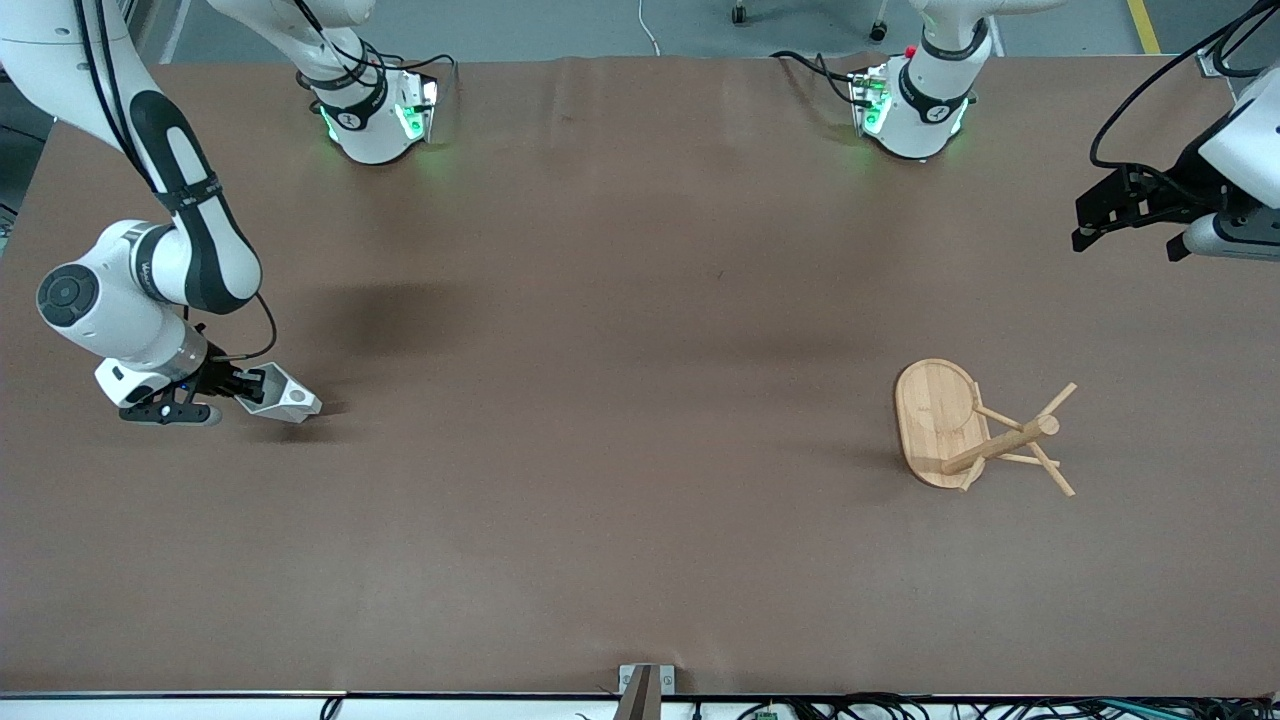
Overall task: Hang cup on rack
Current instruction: 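Close the right gripper on the cup's base and lift it, then carry the cup toward center while the left gripper reaches toward it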
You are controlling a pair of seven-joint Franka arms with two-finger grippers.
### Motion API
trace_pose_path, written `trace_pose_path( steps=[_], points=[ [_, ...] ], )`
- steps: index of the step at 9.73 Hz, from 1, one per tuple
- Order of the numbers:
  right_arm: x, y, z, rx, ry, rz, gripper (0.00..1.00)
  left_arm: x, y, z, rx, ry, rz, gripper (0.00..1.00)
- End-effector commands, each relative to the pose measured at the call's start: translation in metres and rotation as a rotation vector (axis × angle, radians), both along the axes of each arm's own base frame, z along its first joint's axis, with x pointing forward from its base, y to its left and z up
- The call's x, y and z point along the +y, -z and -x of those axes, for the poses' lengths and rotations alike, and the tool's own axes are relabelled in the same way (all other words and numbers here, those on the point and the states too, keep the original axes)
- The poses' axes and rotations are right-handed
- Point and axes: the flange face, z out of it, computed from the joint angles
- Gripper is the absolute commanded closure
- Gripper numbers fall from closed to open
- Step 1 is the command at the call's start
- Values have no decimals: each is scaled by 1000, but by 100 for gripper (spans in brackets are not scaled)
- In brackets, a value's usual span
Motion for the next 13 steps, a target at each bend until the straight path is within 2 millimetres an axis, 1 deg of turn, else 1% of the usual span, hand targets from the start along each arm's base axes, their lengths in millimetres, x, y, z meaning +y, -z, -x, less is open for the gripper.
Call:
trace_pose_path(
  steps=[1,2,3,4,5,6,7,8,9,10,11,12,13],
  points=[
    [2,-27,-8,37,-11,-25,99,0,13,-2,45,11,4,0],
    [5,-59,-19,44,-19,-31,99,-1,14,-1,49,13,4,0],
    [18,-97,-34,68,-41,-41,99,0,12,-1,46,11,4,0],
    [33,-138,-49,104,-70,-51,99,-1,17,-3,54,13,5,0],
    [54,-181,-63,130,-102,-67,99,1,27,-8,75,10,4,0],
    [73,-215,-69,140,-99,-163,99,0,26,-9,70,9,-1,0],
    [88,-225,-68,148,-85,-287,99,0,27,-9,72,5,-1,0],
    [121,-230,-67,164,-102,-397,99,-2,27,-9,72,9,-1,0],
    [163,-236,-66,163,-127,-530,99,-8,25,-8,69,31,-1,0],
    [213,-239,-63,166,-167,-634,99,-27,23,-4,65,69,8,0],
    [242,-241,-59,177,-183,-719,99,-62,17,2,55,144,27,0],
    [269,-244,-53,202,-202,-792,99,-101,4,12,34,216,65,0],
    [290,-249,-47,221,-212,-877,100,-139,5,22,48,277,121,0]
  ],
)
